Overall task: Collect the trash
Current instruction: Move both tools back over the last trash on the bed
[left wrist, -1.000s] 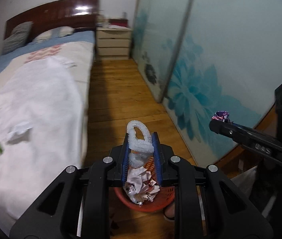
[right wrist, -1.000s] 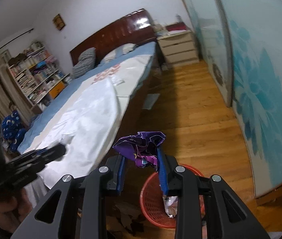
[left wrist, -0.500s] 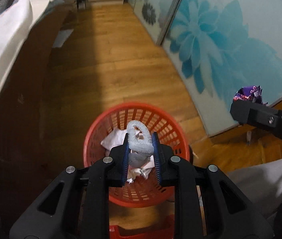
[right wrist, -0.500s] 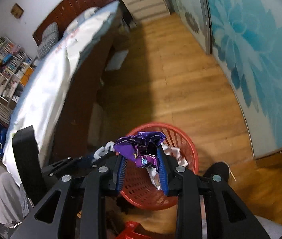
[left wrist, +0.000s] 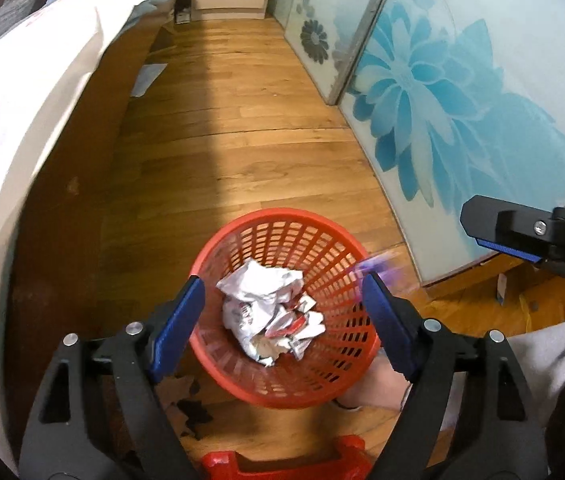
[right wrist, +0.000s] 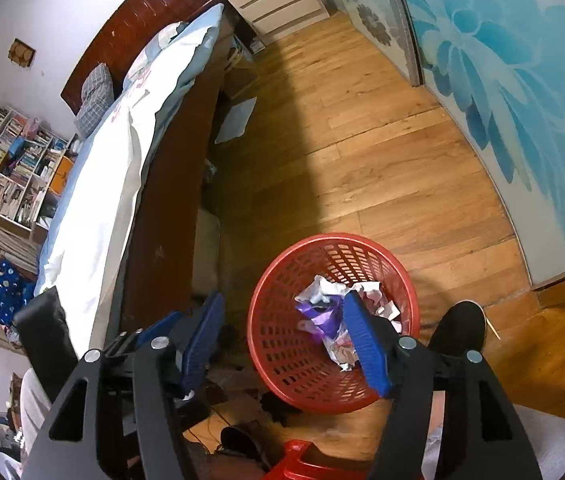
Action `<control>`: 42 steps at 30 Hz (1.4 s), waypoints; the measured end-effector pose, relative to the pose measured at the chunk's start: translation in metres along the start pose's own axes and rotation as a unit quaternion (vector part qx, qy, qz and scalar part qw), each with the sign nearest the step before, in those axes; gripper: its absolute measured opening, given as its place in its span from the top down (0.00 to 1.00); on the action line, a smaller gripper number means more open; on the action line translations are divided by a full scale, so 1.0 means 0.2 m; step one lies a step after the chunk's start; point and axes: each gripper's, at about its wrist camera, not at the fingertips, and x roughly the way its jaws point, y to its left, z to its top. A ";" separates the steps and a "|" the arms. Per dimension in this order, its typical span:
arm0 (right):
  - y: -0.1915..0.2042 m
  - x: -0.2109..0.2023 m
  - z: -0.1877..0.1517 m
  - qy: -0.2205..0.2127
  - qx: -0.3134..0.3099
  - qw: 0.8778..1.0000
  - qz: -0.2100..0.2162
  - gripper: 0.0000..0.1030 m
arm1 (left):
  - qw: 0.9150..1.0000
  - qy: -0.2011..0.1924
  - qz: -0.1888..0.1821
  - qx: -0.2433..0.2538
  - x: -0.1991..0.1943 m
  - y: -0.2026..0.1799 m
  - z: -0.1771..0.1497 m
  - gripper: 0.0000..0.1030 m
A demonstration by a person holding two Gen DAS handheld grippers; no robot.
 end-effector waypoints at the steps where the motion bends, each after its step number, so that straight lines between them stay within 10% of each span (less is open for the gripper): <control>1: 0.00 0.00 0.00 -0.001 -0.001 1.000 0.001 0.38 | 1.000 -0.002 0.002 0.000 -0.03 0.01 -0.01 0.22; 11: 0.11 -0.07 -0.05 -0.017 -0.023 0.999 0.013 0.36 | 0.997 -0.075 0.028 -0.013 -0.65 0.28 -0.03 0.22; 22: 0.57 -0.58 -0.30 -0.140 -0.130 0.981 0.030 0.33 | 0.974 -0.179 0.133 -0.046 -1.40 0.69 -0.25 0.17; 42: 1.37 -0.51 -0.43 -0.110 -0.279 0.951 0.071 0.24 | 0.963 -0.196 0.127 -0.134 -1.41 0.96 -0.48 0.17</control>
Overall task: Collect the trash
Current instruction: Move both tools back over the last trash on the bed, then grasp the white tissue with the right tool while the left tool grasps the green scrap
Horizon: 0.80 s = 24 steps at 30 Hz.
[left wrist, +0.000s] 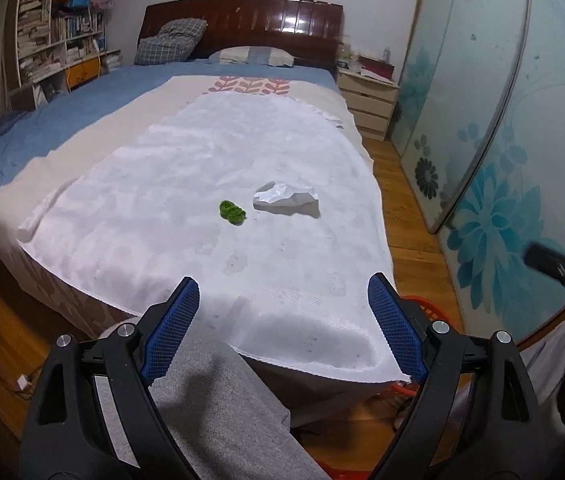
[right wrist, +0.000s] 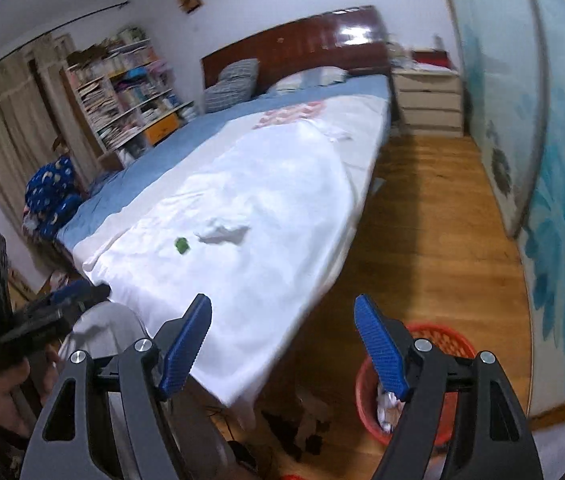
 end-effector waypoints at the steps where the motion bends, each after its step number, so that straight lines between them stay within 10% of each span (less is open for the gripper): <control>1: 0.04 0.05 0.04 0.005 -0.015 1.000 0.006 0.22 | 1.000 -0.001 -0.004 -0.005 0.00 0.01 0.00 0.17; 15: 0.45 1.23 0.43 0.129 -0.083 0.987 0.054 0.21 | 0.999 0.003 -0.018 -0.049 0.01 0.13 -0.02 0.17; 24: 0.53 1.65 0.38 0.159 -0.091 0.983 -0.004 0.27 | 0.998 0.014 -0.015 -0.059 0.03 0.17 -0.02 0.17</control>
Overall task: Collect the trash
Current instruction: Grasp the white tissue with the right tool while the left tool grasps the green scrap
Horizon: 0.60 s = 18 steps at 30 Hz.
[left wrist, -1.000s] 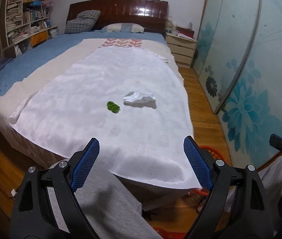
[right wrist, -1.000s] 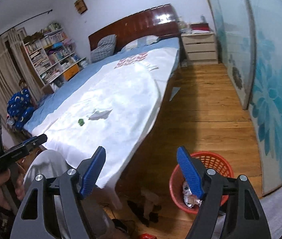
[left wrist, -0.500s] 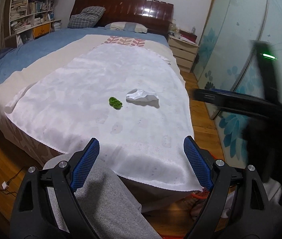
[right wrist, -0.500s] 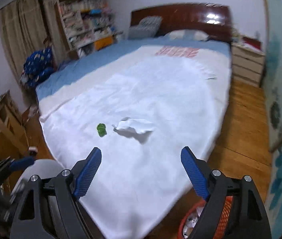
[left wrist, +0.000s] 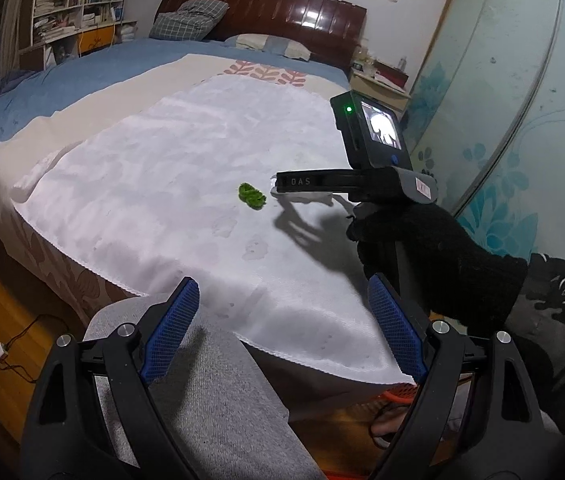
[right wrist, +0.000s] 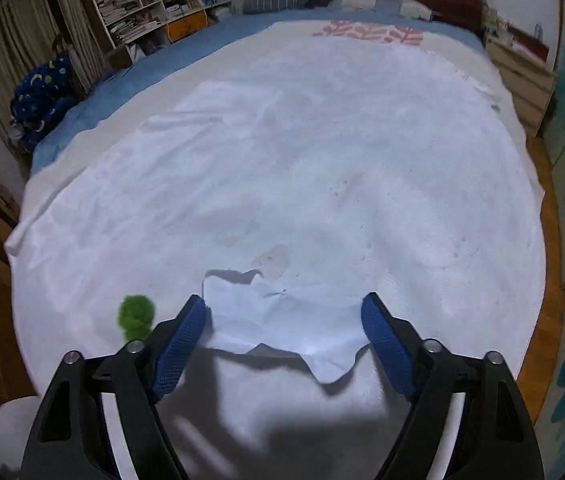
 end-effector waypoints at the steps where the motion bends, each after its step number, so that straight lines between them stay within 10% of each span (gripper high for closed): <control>1: 0.00 0.01 0.00 -0.003 0.003 1.000 0.000 0.31 | 1.000 0.001 0.001 -0.002 0.00 0.00 0.00 0.17; 7: -0.04 -0.05 -0.04 -0.016 -0.003 1.000 0.010 0.73 | 1.000 0.002 0.003 -0.011 0.01 0.01 0.00 0.17; 18: -0.24 -0.54 -0.31 -0.078 0.056 0.993 0.065 0.75 | 0.999 0.009 0.021 -0.030 0.17 0.10 0.22 0.15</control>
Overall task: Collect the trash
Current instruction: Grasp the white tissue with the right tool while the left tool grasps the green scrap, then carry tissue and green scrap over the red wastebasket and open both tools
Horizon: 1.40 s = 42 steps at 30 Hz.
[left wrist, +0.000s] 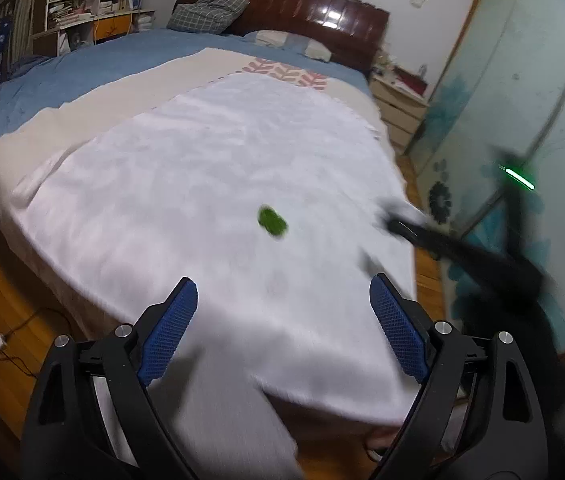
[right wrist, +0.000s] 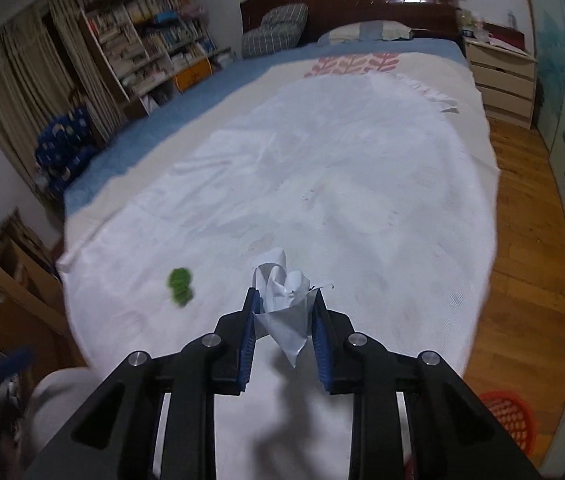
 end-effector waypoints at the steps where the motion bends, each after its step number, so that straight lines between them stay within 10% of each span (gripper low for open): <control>1: -0.01 -0.05 -0.03 -0.002 0.003 1.000 0.004 0.75 | 1.000 0.003 0.004 0.001 0.07 0.00 0.06 0.15; 10: -0.16 -0.48 -0.40 -0.013 -0.003 1.000 -0.027 0.74 | 0.996 0.085 0.033 -0.006 0.67 0.01 0.26 0.20; 13: -0.21 -0.55 -0.46 -0.018 0.017 0.999 -0.027 0.74 | 0.993 0.106 0.057 0.009 0.71 -0.01 0.24 0.74; 16: -0.27 -0.59 -0.51 -0.020 0.040 0.999 -0.028 0.74 | 0.993 0.106 0.049 0.006 0.68 -0.01 0.22 0.84; 30: -0.38 -0.77 -0.49 -0.052 0.041 0.997 -0.030 0.74 | 0.997 0.029 0.043 0.062 0.27 -0.16 0.22 0.86; 35: -0.45 -1.08 -0.32 -0.110 0.018 0.992 -0.052 0.74 | 0.995 -0.014 -0.013 0.094 0.02 -0.45 0.29 0.86; 42: -0.68 -1.45 -0.31 -0.160 0.047 0.980 -0.108 0.74 | 0.972 -0.011 -0.137 0.188 -0.02 -1.15 0.19 0.86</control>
